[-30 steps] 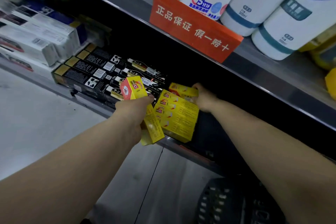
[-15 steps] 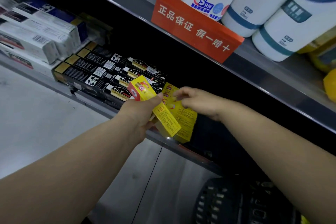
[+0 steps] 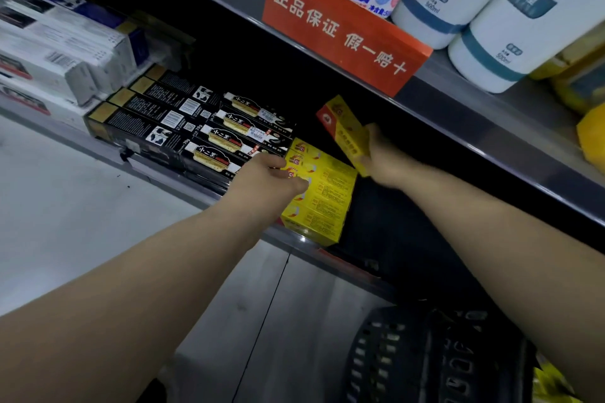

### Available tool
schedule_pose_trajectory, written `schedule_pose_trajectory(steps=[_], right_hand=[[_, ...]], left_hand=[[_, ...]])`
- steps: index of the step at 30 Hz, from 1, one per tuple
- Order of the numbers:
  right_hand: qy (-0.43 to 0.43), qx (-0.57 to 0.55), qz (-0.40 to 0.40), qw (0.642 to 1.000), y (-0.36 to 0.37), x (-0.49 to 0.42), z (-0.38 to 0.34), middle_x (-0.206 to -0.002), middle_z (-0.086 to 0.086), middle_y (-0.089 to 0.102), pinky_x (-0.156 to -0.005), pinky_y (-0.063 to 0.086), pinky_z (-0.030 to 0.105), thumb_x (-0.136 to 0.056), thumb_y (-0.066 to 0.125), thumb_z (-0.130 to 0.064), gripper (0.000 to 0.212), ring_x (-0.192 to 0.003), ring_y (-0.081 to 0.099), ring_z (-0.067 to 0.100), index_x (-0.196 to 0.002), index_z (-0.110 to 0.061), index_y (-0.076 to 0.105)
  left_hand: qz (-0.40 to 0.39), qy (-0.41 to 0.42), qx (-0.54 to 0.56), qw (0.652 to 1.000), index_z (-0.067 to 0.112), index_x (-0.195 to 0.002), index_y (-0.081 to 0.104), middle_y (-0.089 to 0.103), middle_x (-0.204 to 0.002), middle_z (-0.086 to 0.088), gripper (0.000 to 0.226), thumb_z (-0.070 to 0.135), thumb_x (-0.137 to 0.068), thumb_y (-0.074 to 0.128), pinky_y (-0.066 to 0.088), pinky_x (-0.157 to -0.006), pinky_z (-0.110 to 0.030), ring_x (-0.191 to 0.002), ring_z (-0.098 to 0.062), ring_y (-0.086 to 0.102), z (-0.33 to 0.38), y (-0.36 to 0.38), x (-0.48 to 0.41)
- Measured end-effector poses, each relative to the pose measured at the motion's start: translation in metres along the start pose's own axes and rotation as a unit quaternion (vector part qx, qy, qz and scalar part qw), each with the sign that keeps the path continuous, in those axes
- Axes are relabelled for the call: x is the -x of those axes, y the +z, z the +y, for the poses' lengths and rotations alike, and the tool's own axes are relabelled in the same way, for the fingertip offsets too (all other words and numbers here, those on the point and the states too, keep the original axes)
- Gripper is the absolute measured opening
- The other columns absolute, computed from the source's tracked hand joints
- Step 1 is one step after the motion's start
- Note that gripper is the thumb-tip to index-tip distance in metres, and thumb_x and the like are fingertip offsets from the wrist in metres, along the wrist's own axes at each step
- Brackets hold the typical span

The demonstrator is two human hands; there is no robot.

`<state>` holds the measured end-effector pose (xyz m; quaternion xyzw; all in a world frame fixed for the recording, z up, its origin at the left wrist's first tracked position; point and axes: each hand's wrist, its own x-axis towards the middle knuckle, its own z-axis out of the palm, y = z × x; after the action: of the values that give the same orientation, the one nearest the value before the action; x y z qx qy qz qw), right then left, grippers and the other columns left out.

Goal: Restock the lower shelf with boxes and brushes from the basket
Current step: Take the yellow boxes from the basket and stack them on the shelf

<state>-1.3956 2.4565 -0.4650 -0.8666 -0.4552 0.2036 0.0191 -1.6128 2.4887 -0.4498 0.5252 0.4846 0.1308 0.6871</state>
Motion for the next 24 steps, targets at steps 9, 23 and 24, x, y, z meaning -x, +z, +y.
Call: schedule_pose_trajectory(steps=[9,23,24], right_hand=[[0.013,-0.006,-0.085,0.996,0.046,-0.064,0.008,-0.136,0.021,0.041,-0.093,0.038,0.029,-0.096,0.044,-0.009,0.045,-0.119,0.047,0.033,-0.14,-0.013,0.036],[-0.087,0.059,-0.107,0.989,-0.034,0.045,-0.003,-0.14,0.01,0.044,-0.098,0.034,0.024,-0.093,0.056,-0.022,0.05,-0.125,0.044,0.023,-0.139,-0.012,0.04],[-0.095,0.045,-0.094,0.99,-0.045,0.064,-0.001,-0.138,0.008,0.047,-0.098,0.035,0.024,-0.092,0.057,-0.023,0.047,-0.124,0.046,0.021,-0.136,-0.014,0.044]], left_hand=[[-0.017,0.013,-0.012,1.0,0.016,-0.11,0.057,0.058,-0.098,0.002,0.025,0.012,-0.086,0.063,0.043,-0.047,-0.009,-0.076,-0.003,0.053,-0.001,0.001,-0.001],[-0.095,0.135,-0.134,0.977,0.016,-0.098,0.064,0.063,-0.081,0.009,0.015,0.011,-0.085,0.06,0.046,-0.064,-0.01,-0.075,-0.008,0.06,0.021,0.045,0.045],[-0.109,0.152,-0.151,0.971,0.016,-0.097,0.065,0.063,-0.082,0.009,0.014,0.011,-0.084,0.06,0.05,-0.074,-0.016,-0.081,-0.01,0.063,0.023,0.051,0.051]])
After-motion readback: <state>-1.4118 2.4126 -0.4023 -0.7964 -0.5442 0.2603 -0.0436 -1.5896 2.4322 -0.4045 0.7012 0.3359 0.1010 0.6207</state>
